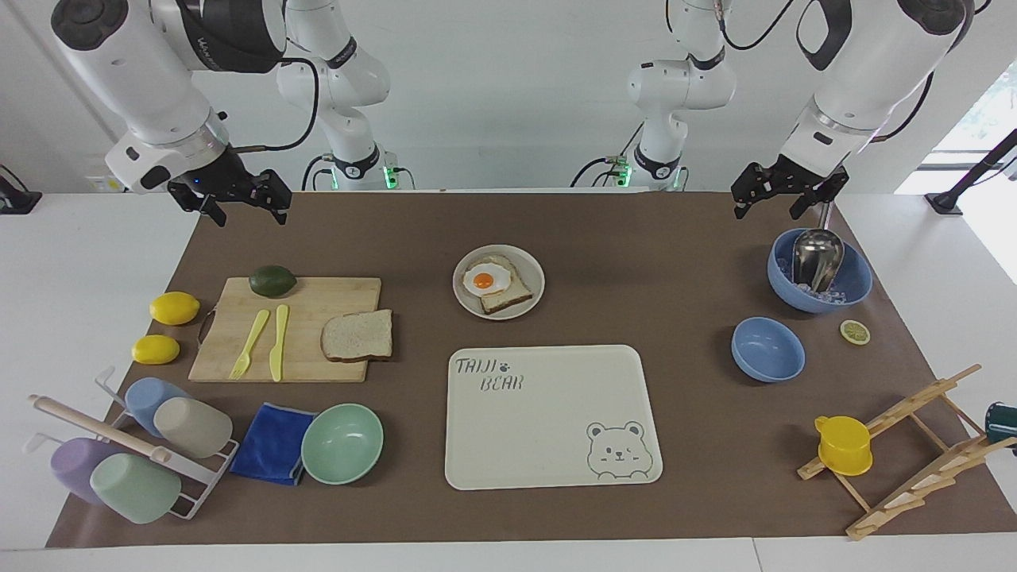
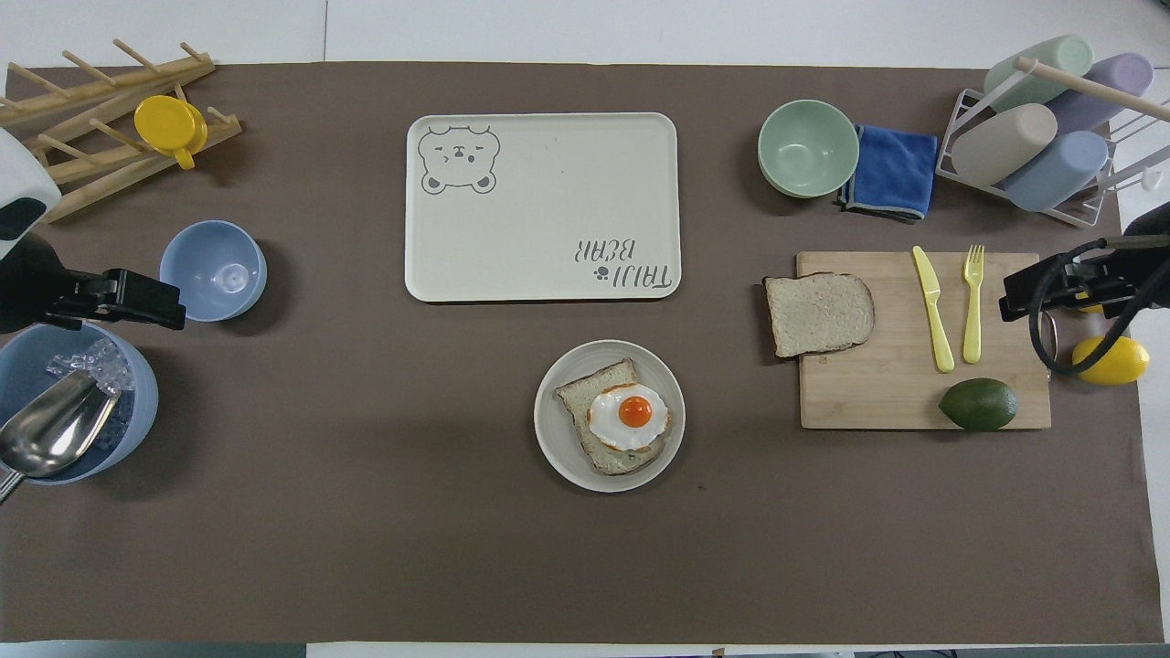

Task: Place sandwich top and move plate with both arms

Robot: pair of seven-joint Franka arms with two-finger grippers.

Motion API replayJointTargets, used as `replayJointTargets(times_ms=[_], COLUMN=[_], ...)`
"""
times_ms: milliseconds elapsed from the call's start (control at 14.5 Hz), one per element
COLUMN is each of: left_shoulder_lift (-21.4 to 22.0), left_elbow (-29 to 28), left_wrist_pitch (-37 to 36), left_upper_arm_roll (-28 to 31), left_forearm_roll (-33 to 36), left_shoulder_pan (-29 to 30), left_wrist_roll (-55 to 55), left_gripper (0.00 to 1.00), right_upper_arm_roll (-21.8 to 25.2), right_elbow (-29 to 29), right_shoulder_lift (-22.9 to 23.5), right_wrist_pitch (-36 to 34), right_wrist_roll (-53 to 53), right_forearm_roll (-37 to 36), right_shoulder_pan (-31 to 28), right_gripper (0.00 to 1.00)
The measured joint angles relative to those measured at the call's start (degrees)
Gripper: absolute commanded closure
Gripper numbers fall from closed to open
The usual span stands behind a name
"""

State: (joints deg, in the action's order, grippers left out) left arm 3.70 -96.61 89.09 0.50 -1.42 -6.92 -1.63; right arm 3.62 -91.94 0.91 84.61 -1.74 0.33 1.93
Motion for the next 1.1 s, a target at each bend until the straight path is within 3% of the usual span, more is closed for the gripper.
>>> replayJointTargets(times_ms=[1103], left_shoulder_lift=[0.00], left_elbow=[0.00], left_wrist_pitch=[0.00], left_upper_arm_roll=[0.00], left_forearm_roll=[0.00], left_shoulder_pan=[0.01], left_wrist_roll=[0.00], left_gripper=[0.00], right_upper_arm_roll=[0.56], right_elbow=[-1.37], right_shoulder_lift=[0.15], right_wrist_pitch=[2.64], right_wrist_roll=[-0.03], right_forearm_roll=[-2.97], right_shoulder_pan=[-1.43], right_gripper=[0.00])
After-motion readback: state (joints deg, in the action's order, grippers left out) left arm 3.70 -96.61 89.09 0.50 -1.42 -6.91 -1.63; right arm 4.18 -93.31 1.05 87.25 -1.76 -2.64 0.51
